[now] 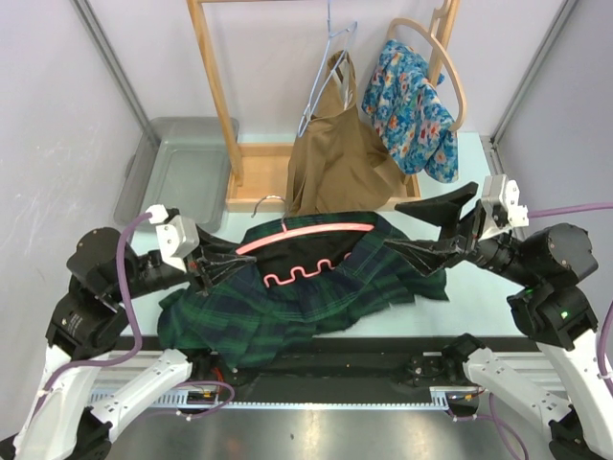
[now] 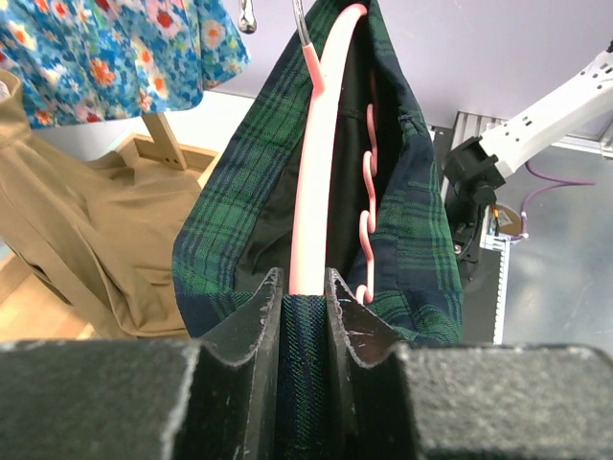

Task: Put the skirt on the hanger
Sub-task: Pass the hanger from the right arm to the left, then pass the hanger from the left arm to the right

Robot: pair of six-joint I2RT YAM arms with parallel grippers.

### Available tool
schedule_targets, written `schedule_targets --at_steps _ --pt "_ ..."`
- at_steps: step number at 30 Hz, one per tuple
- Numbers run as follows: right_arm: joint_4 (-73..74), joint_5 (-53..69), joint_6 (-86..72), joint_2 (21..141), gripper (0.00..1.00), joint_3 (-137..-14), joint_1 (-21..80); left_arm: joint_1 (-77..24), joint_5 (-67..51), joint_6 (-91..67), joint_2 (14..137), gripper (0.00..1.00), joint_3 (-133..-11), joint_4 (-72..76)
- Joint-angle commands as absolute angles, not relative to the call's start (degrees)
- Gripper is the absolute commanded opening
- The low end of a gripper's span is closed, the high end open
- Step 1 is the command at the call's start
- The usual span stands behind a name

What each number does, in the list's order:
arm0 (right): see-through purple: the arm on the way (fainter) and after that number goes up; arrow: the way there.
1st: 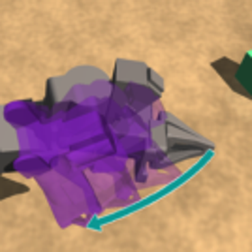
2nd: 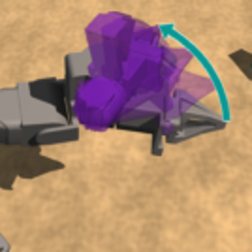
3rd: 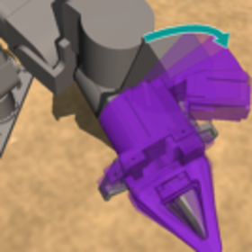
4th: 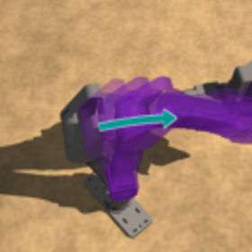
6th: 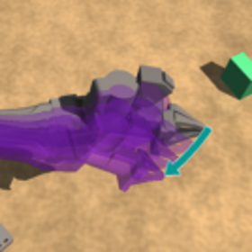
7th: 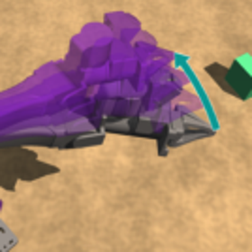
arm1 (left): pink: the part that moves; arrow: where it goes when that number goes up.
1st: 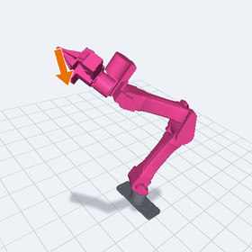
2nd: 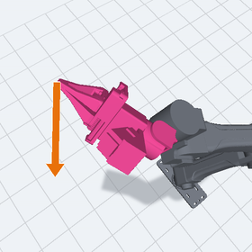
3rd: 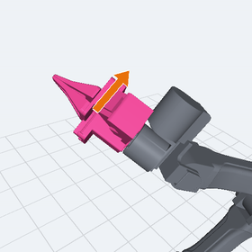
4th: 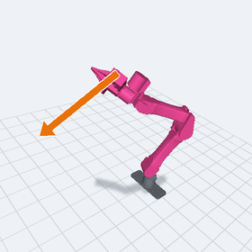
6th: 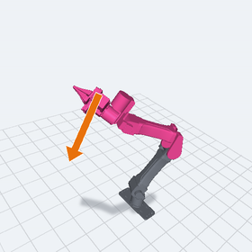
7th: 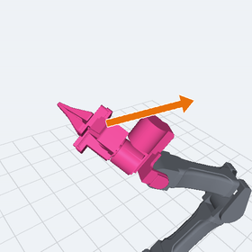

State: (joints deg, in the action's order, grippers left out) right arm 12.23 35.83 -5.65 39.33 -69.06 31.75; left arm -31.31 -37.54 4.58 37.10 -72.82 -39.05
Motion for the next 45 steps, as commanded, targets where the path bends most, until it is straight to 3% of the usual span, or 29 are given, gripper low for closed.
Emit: schedule_targets --at_steps 1,13,33,45 --pt "14.0 33.8 -4.0 39.1 0.68 -71.0 31.6 -30.9 -37.3 4.0 36.1 0.00 -73.7 -29.6" --pt "21.4 35.5 -0.2 41.9 0.67 -71.2 31.2 -30.9 -44.0 8.3 38.5 0.00 -78.0 -33.8" --pt "21.9 54.4 0.8 54.1 0.70 -79.9 34.1 -31.0 -55.5 9.1 42.8 0.00 -75.6 -35.9" --pt "18.2 58.0 -6.0 55.8 0.71 -82.7 34.2 -30.9 -52.3 9.8 43.3 0.00 -73.8 -35.3"
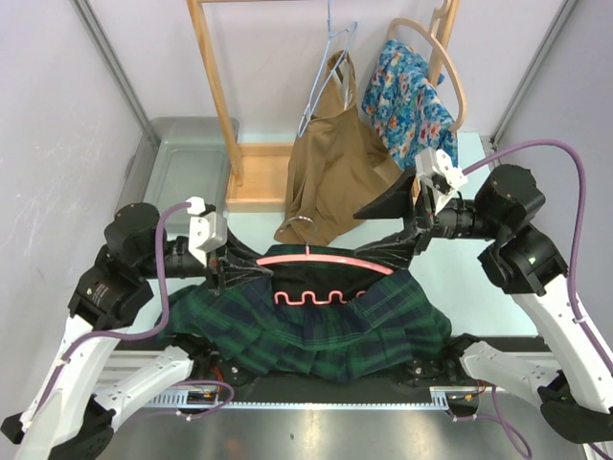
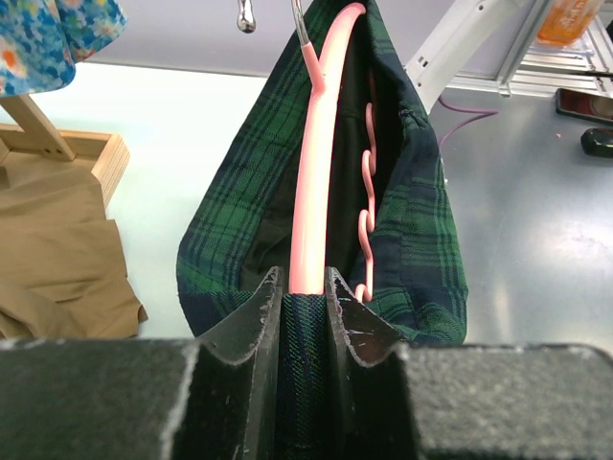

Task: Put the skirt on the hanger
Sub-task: Pass the hanger from the left arm to the right

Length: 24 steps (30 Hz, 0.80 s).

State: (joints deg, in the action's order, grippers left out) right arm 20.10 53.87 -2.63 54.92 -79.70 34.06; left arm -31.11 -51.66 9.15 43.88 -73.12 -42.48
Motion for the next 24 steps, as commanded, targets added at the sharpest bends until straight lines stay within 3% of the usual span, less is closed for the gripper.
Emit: schedule_targets --at_steps 1,11,17,20,21,22,24 --pt "19.9 59.1 -6.1 56.2 0.71 -82.9 34.3 -30.9 -52.3 9.8 43.4 0.00 -73.8 -34.8" --pt "32.3 56.1 -1.8 60.5 0.69 -83.6 39.7 -31.0 -52.3 10.8 44.3 0.00 -73.7 -34.4" --pt "36.6 54.2 -0.2 64.2 0.57 -87.0 42.8 -30.9 -52.2 10.9 44.6 0.00 -73.7 -34.2" --pt "40.8 52.1 2.4 66.5 0.33 -89.9 45.0 -31.0 -51.9 10.7 44.6 0.00 -73.7 -33.8" --pt "42.4 50.5 2.9 67.1 0.15 -90.6 46.3 -31.0 -51.9 10.7 44.5 0.00 -73.7 -33.4" --pt "43.0 49.3 3.7 67.4 0.06 -91.1 46.8 -30.9 -51.6 10.6 44.5 0.00 -73.7 -33.2" --pt "42.8 46.1 4.2 67.6 0.00 -91.3 47.8 -30.9 -50.5 10.5 44.3 0.00 -73.8 -32.9"
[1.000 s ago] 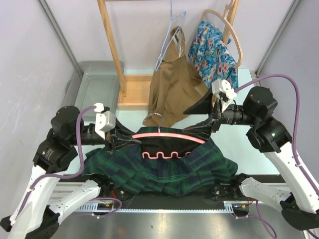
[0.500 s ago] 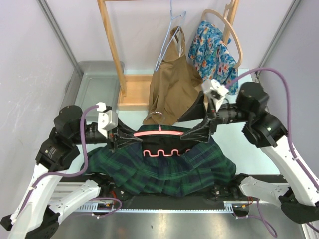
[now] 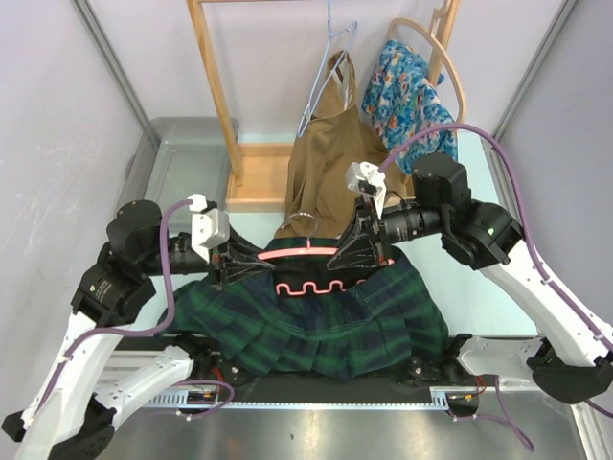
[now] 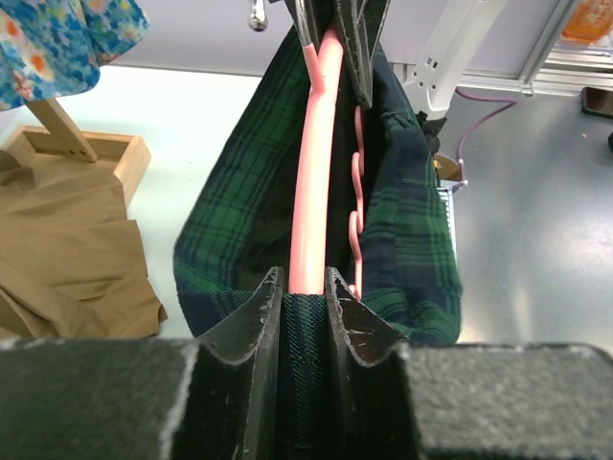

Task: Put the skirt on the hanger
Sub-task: Pass the hanger from the left arm to the right

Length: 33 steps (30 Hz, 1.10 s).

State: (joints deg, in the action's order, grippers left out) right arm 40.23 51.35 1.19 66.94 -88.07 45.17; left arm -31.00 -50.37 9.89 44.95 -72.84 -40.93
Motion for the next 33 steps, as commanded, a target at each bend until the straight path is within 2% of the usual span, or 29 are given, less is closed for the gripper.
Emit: schedule_targets --at_steps 1,9,11,12,13,14,15,18,21,26,33 --pt "42.3 44.7 4.2 67.3 0.00 -91.1 48.6 -30.9 -49.8 10.5 44.0 0.00 -73.7 -32.8" --pt "33.3 36.2 2.8 61.6 0.00 -88.1 49.0 -30.9 -39.0 7.6 41.0 0.02 -71.3 -27.4" --pt "32.2 35.2 2.4 61.0 0.00 -87.7 49.0 -31.0 -34.9 6.1 40.3 0.19 -70.4 -25.0" --pt "31.1 34.6 2.3 60.6 0.00 -87.6 49.0 -31.0 -34.4 6.2 39.4 0.23 -70.2 -24.3" --pt "30.5 34.3 2.1 60.0 0.00 -87.5 49.0 -30.9 -32.3 6.0 39.0 0.31 -70.0 -23.5" --pt "30.0 33.8 1.9 59.9 0.00 -87.1 49.0 -30.9 -31.3 4.8 38.7 0.53 -69.4 -21.8" --pt "29.3 33.6 1.8 59.7 0.00 -87.1 49.0 -30.9 -30.7 4.7 38.1 0.54 -69.2 -21.2" --pt "28.4 32.6 1.6 59.1 0.00 -86.8 49.1 -31.0 -28.1 3.8 36.8 0.69 -68.6 -18.7" --pt "27.0 31.5 1.3 58.3 0.00 -86.2 49.0 -30.9 -27.5 3.4 36.1 0.69 -68.2 -17.1" --pt "24.3 26.1 1.3 56.3 0.00 -85.7 49.0 -31.0 -21.8 2.6 34.0 0.78 -66.6 -14.6" --pt "20.3 18.8 2.5 54.1 0.00 -85.4 48.2 -30.9 -1.0 -1.4 27.7 0.80 -59.4 -9.0"
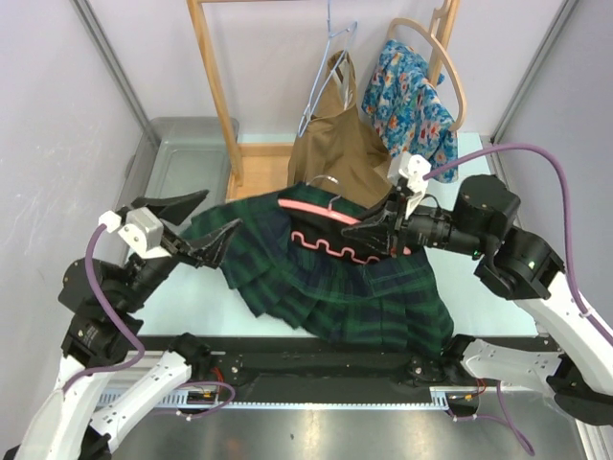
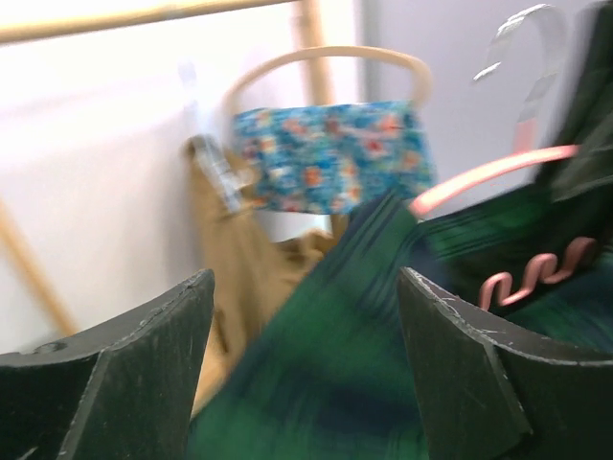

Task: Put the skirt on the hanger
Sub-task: Pass the hanger from the left arm to the right, then hang the hanger with skirt onto the clothesline

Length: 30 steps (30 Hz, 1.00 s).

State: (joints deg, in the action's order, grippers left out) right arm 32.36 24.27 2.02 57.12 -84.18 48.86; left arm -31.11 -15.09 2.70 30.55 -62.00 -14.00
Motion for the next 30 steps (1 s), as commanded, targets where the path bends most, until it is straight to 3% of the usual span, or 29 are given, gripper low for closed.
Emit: schedule_targets --at_steps 1,8,21,30 --pt "20.2 18.4 2.5 53.8 0.00 -85.4 48.0 -30.9 -0.1 -2.3 27.3 0.80 -58.4 -8.7" --pt "28.4 14.3 1.2 54.1 0.00 -85.3 44.4 -30.9 12.5 -5.3 25.6 0.81 -57.2 -12.4" --pt "37.1 1.4 -1.4 54.3 0.00 -80.5 38.7 -30.9 13.4 -7.7 26.0 0.81 -55.1 -12.4" --pt "39.3 3.1 -0.4 53.2 0.00 -80.2 33.1 -30.9 13.7 -7.6 25.9 0.81 -55.0 -13.1"
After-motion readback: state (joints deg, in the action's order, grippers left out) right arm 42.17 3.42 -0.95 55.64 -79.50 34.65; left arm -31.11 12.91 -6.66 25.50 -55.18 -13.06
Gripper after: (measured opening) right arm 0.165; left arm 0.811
